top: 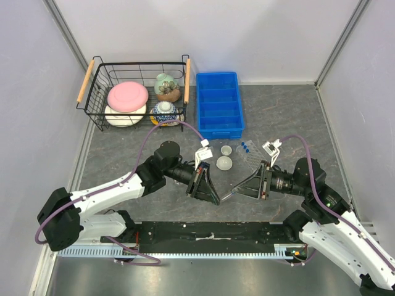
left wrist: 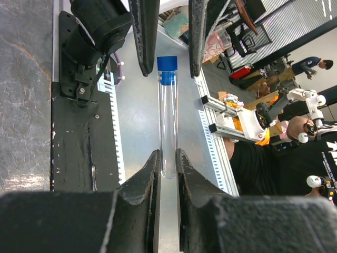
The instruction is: Organize the chemistry lab equipment
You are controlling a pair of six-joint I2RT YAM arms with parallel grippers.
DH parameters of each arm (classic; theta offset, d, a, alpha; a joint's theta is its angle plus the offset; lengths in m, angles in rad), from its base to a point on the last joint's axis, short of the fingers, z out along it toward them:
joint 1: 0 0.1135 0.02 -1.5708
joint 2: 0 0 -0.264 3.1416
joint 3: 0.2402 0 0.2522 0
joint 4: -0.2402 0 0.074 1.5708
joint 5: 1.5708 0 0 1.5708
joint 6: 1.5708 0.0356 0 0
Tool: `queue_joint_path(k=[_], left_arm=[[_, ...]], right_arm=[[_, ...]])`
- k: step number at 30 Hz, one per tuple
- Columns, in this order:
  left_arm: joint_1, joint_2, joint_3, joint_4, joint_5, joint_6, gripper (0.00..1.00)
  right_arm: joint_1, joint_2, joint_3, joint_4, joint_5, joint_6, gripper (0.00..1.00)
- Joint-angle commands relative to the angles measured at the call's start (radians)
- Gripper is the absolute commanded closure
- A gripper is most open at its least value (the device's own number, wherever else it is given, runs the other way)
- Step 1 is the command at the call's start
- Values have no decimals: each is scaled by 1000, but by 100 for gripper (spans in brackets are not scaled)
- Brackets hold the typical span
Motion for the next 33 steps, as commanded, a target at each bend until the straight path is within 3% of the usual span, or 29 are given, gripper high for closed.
queue_joint_path(k=[1,11,14,15,18,26,29,30,33], left_arm=[[8,11,27,45,9,-22,98],[16,12,35,48,7,-25,98],[18,11,35,48,10,-25,98],[18,11,32,48,12,-26,98],[18,9,27,48,12,-26,98],[18,14,33,-7,-16,-8,98],[18,6,70,-147,-81,53,78],[18,1,85,-176,-97,66,58],[18,-25,118,-280,-174,112,33]], right_arm=[[17,0,-10,50,-1,13,61],[133,22,-25,83,92,27,66],[184,38,-22,84,143,20,75],[193,41,-13,77,156,15,85],[206,54,13,44,193,-14,100],[206,69,60,-33,259,-63,100],[207,84,88,-80,327,-95,100],[206,92,100,-93,350,-101,100],[207,126,116,-130,429,-126,100]])
